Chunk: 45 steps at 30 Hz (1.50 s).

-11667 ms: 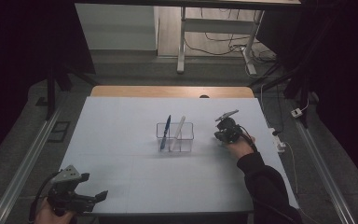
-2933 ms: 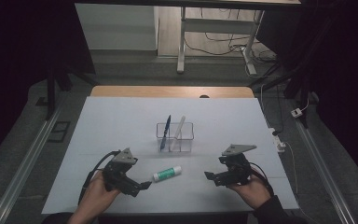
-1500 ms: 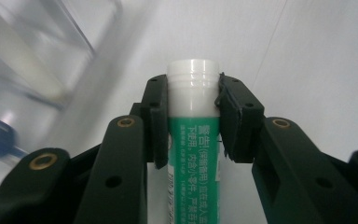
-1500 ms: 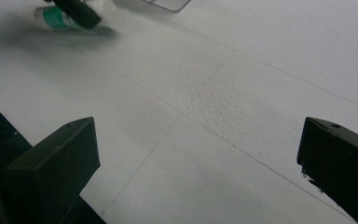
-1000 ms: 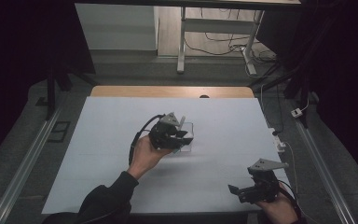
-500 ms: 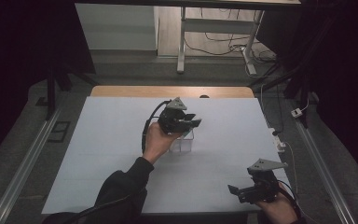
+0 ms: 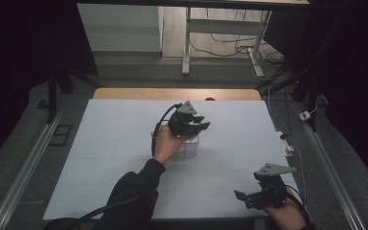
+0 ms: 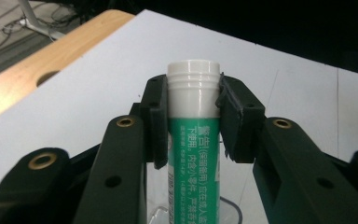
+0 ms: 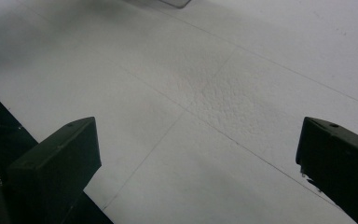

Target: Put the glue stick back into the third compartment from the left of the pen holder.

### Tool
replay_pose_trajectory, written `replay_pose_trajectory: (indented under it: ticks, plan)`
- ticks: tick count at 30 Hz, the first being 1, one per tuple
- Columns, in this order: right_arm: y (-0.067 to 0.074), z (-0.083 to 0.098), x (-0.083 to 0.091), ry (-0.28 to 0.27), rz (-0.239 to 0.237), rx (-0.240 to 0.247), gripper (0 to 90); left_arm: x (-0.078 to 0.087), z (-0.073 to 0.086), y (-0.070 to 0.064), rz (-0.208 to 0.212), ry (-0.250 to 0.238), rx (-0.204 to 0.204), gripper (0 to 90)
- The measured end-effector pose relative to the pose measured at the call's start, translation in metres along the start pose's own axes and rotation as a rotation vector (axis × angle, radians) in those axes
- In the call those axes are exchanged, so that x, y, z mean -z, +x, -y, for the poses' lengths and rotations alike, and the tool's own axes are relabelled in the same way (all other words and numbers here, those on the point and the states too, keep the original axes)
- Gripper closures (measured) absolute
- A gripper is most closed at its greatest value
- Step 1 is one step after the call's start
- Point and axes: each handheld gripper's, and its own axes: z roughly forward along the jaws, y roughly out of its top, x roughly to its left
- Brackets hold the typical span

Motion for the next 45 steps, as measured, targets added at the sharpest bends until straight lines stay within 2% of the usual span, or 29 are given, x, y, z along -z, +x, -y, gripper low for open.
replay_pose_trajectory:
  ticks: [5,7,13,15,20,30,34,36,40,45]
  plan:
    - [0.000,0.000,0.000,0.002,-0.004,0.002,0.0,-0.004,0.005,0.000,0.010,0.014,0.007,64.2]
    - [0.000,0.000,0.000,0.004,-0.006,0.003,0.0,-0.005,0.005,-0.001,0.003,0.027,0.008,64.1]
    - [0.000,0.000,0.000,0.003,-0.007,0.002,0.0,-0.003,0.005,-0.001,-0.020,0.022,0.005,62.4]
    - [0.000,0.000,0.000,0.004,-0.007,0.003,0.0,-0.002,0.004,-0.001,-0.020,0.018,0.031,57.1]
    - [0.000,0.000,0.000,0.003,-0.008,0.002,0.0,0.006,0.002,-0.003,-0.025,0.012,0.052,50.7]
    - [0.000,0.000,-0.001,0.006,-0.006,0.001,0.0,0.028,-0.002,-0.009,-0.020,0.002,0.054,40.2]
    - [0.000,0.000,-0.001,0.007,-0.006,0.001,0.0,0.034,0.000,-0.009,-0.010,0.001,0.072,34.5]
    - [0.000,0.000,-0.001,0.006,-0.006,0.000,0.0,0.037,0.000,-0.010,-0.008,0.015,0.089,30.1]
    - [0.000,0.000,0.000,0.003,-0.005,-0.003,0.0,0.046,0.001,-0.013,-0.006,0.032,0.079,20.7]
    - [-0.001,0.000,0.000,0.003,-0.012,-0.013,0.0,0.059,0.005,-0.019,-0.021,0.069,0.088,11.0]
